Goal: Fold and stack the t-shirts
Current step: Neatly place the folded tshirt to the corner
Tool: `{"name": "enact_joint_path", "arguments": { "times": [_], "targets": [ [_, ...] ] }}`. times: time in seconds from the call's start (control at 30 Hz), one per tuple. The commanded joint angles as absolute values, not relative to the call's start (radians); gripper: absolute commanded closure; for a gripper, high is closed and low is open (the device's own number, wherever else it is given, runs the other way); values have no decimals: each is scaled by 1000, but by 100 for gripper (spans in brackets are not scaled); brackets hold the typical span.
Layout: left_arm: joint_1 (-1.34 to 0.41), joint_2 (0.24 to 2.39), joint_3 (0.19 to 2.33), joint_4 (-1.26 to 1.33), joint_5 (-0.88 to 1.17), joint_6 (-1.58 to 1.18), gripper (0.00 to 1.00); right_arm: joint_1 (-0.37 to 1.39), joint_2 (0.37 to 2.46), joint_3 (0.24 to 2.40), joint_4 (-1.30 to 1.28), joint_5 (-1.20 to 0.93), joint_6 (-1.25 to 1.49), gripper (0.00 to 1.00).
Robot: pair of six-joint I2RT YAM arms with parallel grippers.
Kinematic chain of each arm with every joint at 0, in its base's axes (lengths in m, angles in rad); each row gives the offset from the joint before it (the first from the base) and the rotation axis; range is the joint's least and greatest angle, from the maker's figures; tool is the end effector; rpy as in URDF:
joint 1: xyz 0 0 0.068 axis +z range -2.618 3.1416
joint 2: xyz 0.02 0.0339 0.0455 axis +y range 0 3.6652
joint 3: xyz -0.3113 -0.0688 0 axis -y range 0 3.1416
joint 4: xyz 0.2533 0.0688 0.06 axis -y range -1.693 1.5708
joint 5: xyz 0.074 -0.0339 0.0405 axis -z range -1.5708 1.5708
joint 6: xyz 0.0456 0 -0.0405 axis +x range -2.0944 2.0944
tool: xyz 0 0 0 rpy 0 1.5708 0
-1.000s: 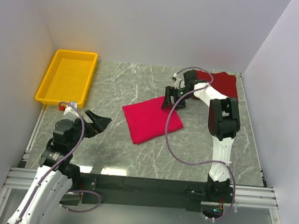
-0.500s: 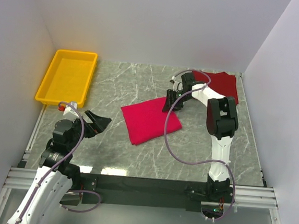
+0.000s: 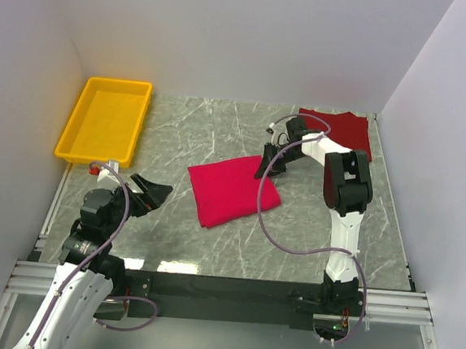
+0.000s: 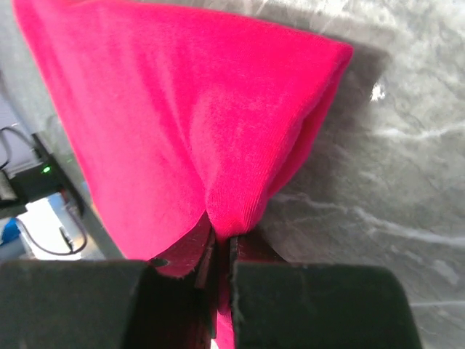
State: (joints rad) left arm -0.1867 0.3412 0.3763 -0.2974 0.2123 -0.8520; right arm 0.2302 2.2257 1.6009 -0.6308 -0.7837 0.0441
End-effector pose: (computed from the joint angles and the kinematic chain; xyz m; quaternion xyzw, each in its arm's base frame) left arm 0.0888 -0.0266 0.2558 -0.1967 0.7668 -0.3733 0.4836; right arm 0.4630 0.1416 0.1598 -0.1445 0.9032 0.3935 0.0921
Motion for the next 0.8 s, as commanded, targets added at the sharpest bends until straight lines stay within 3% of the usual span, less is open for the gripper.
{"name": "enact_joint_path", "arguments": {
  "times": [0.0,0.27,0.77],
  "targets": [
    [-183,324,417,-293,209,-848,1,187,2145,1571,-606,-883,9,100],
    [-181,318,419,-296,210,-848,1,123,2026,1537,-518,-914,9,100],
    [-183,327,397,-268,221,-845,1,49,1960,1670,-583,-770,-72,100]
  ]
}}
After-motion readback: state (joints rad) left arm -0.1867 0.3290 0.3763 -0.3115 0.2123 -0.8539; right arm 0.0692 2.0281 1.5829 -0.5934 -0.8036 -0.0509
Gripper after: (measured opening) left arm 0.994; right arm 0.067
